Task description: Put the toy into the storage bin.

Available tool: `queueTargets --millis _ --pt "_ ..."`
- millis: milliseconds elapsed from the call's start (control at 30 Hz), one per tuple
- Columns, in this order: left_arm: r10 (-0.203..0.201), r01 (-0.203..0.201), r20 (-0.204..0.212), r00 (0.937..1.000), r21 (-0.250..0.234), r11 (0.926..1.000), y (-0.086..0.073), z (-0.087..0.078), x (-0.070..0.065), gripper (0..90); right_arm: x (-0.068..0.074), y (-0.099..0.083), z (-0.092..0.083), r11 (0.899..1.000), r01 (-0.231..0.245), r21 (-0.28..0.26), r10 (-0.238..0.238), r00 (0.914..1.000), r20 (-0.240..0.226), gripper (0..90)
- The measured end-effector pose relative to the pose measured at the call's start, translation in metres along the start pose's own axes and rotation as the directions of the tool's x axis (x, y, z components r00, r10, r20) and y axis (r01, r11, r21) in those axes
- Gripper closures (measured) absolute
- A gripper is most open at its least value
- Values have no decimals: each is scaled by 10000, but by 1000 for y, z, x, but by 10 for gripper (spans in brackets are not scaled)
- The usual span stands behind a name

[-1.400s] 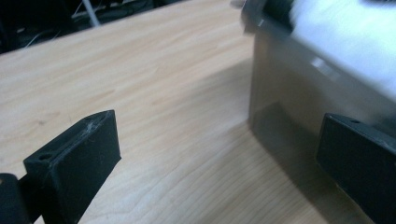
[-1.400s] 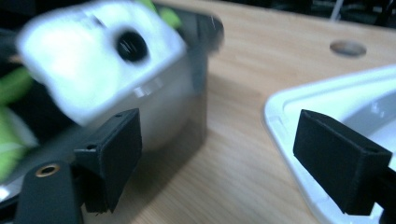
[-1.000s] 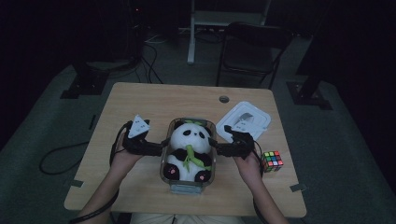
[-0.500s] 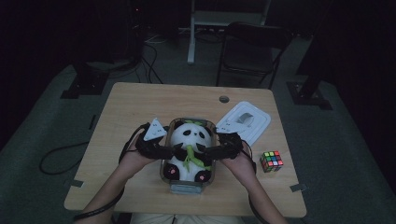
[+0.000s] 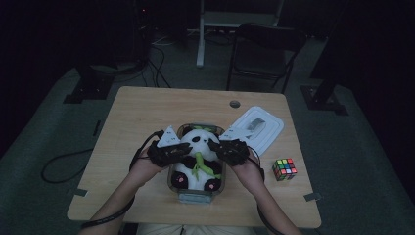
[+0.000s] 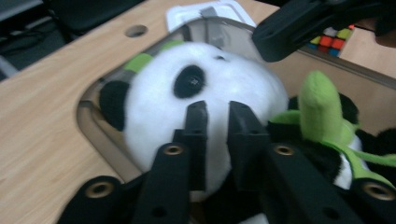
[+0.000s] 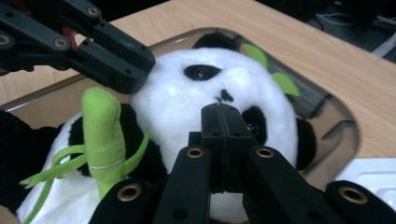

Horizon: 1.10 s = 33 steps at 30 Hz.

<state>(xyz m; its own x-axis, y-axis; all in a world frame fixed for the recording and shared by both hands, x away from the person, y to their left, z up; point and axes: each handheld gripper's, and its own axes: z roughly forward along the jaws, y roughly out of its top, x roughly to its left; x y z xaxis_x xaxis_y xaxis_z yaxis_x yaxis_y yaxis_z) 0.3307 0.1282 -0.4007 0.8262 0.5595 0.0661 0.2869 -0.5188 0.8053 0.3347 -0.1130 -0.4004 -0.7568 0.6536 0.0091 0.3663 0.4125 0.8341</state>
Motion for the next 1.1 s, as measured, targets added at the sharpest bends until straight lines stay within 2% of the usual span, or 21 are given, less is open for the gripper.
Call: queueTargets --millis 67,267,333,367,467,567,633,700,733,800,833,867,967,1000,1033,1100 --pt "143 -142 -65 9999 155 9998 0 2 -1 804 1 0 5 9998 -103 147 104 9999 -108 900" --pt "-134 126 163 9998 483 9988 -2 9 3 805 -2 3 13 9977 -159 651 182 9993 -339 900" --pt "-159 149 161 9997 620 9980 -3 12 4 830 -2 3 15 9969 -137 770 161 9994 -301 900" --pt "-198 187 159 9997 698 9974 -4 14 4 830 -1 2 20 9948 -147 1010 171 9996 -231 890" --pt "-465 438 288 9985 857 9954 -5 16 8 831 -1 2 25 9930 -211 1165 235 9995 -190 879" --pt "-387 367 206 9990 904 9952 -4 16 6 830 -2 3 25 9922 -239 1223 251 9996 -85 858" --pt "-366 345 242 9990 841 9959 -4 15 6 819 -4 3 24 9918 -301 1238 328 9993 -205 838" --pt "-455 431 371 9983 645 9970 -4 9 6 753 -7 3 21 9923 -473 1147 513 9982 -320 734" --pt "-455 431 371 9983 645 9970 -4 9 6 741 -7 3 21 9923 -473 1147 513 9982 -320 734" --pt "-430 407 495 9978 472 9981 -3 -4 4 628 -9 4 10 9940 -581 929 617 9975 -355 697" --pt "-371 347 640 9973 384 9987 -3 -9 2 622 -7 4 6 9950 -566 821 603 9972 -432 667" --pt "-409 394 570 9975 275 9988 -2 -14 0 591 -5 5 2 9958 -459 789 500 9975 -508 651" --pt "-338 331 819 9961 106 9994 -2 -24 -4 582 0 5 -7 9979 -375 523 411 9967 -701 651" --pt "-306 301 865 9958 79 9995 -3 -27 -6 557 7 5 -14 9991 -243 349 281 9932 -1130 696" --pt "-262 260 898 9956 34 9997 -3 -29 -8 557 11 4 -17 9995 -159 260 190 9917 -1269 768" --pt "-207 201 830 9963 75 9998 -6 -32 -10 557 21 4 -20 9995 130 291 -80 9861 -1660 836"
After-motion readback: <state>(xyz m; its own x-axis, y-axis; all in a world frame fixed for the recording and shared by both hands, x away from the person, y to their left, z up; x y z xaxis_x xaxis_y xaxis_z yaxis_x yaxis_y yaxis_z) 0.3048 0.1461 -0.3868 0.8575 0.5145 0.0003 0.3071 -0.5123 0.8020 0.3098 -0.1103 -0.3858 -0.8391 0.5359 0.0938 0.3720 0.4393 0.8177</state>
